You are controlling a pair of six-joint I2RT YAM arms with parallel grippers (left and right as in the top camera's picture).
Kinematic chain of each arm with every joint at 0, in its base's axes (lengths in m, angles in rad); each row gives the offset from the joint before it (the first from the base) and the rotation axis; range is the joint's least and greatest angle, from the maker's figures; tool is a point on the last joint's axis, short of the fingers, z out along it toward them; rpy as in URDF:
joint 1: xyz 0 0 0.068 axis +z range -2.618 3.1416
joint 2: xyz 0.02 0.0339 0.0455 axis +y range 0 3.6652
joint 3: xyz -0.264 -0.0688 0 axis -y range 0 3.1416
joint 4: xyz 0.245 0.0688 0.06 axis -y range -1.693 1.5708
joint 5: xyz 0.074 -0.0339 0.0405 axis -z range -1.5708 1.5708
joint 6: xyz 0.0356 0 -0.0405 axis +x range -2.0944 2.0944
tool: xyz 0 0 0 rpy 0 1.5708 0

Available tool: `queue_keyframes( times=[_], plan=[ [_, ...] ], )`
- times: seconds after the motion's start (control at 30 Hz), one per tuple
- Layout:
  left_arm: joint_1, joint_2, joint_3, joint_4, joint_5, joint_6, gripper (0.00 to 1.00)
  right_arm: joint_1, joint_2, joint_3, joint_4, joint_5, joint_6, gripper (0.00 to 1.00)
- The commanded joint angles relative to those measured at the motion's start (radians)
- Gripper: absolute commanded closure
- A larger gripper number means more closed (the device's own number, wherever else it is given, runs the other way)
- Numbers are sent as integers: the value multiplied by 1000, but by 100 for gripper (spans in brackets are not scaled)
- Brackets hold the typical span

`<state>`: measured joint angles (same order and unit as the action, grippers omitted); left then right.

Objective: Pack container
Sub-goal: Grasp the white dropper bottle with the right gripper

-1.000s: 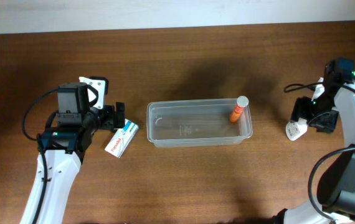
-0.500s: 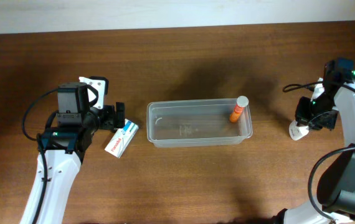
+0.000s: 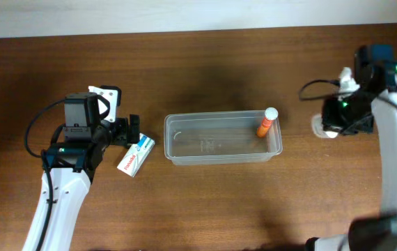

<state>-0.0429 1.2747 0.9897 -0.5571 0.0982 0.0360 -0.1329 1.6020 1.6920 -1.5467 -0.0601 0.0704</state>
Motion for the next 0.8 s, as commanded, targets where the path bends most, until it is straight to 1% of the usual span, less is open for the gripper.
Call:
queue_keyframes(
  times=[0.0,0.13,0.3,0.43,0.57,0.77],
  plan=[
    [-2,0,21,4,11,-6,1,113,-109,64,-44,-50,-14,93],
    [-2,0,21,4,11,-6,1,256,-142,64,-57,-74,-5,92],
    [-2,0,21,3,11,-6,1,357,-107,61,-63,-79,-2,92],
    [-2,0,21,3,11,-6,1,376,-54,48,-60,-79,10,92],
    [-2,0,21,3,11,-6,1,375,-10,-2,-26,-66,9,92],
    [-2,0,21,3,11,-6,1,375,28,-164,155,-59,9,92]
  ],
)
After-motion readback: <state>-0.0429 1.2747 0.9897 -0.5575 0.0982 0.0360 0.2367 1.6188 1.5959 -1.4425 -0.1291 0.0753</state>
